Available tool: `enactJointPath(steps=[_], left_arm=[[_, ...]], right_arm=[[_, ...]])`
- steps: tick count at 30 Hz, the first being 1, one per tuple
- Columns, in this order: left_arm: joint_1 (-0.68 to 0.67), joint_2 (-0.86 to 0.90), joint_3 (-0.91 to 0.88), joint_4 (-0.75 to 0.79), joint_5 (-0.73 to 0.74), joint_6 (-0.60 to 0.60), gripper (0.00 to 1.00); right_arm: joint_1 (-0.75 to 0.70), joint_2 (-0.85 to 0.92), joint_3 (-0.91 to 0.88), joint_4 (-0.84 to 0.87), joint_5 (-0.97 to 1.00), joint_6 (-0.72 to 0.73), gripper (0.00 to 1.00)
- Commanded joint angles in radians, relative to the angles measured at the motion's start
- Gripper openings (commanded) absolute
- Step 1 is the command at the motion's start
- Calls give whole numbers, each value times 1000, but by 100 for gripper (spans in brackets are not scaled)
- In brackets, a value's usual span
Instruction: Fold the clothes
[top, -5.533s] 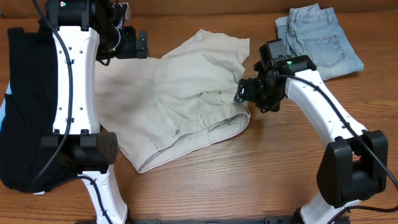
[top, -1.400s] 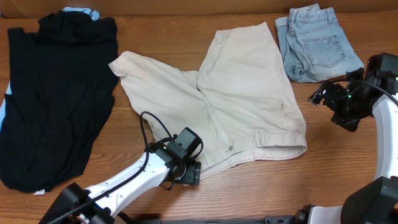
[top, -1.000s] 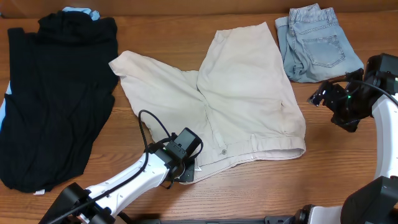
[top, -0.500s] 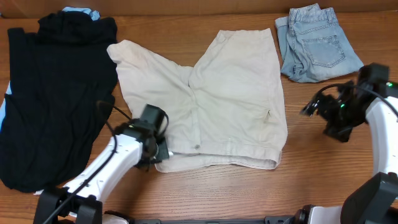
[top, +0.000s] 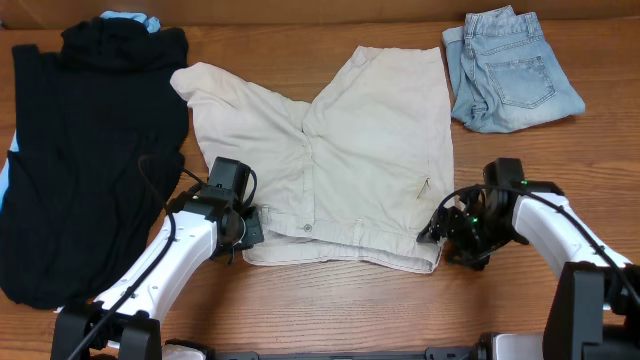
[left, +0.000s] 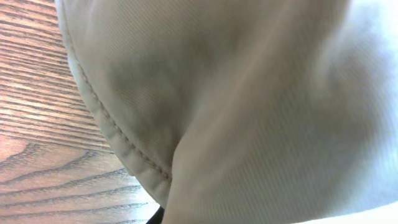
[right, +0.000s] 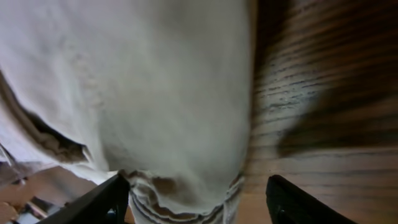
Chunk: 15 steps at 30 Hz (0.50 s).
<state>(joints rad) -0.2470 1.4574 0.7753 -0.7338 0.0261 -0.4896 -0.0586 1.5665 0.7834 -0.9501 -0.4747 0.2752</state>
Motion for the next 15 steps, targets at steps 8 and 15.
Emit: enactJointPath(steps=[8,15], left_arm=[[5,-18,8,-34,-8,19,4],[59,-20,154,-146,-26,42,4]], right_arm=[[21,-2,-22,109,-13,66,4],[17,-40,171,-27,-12,2,4]])
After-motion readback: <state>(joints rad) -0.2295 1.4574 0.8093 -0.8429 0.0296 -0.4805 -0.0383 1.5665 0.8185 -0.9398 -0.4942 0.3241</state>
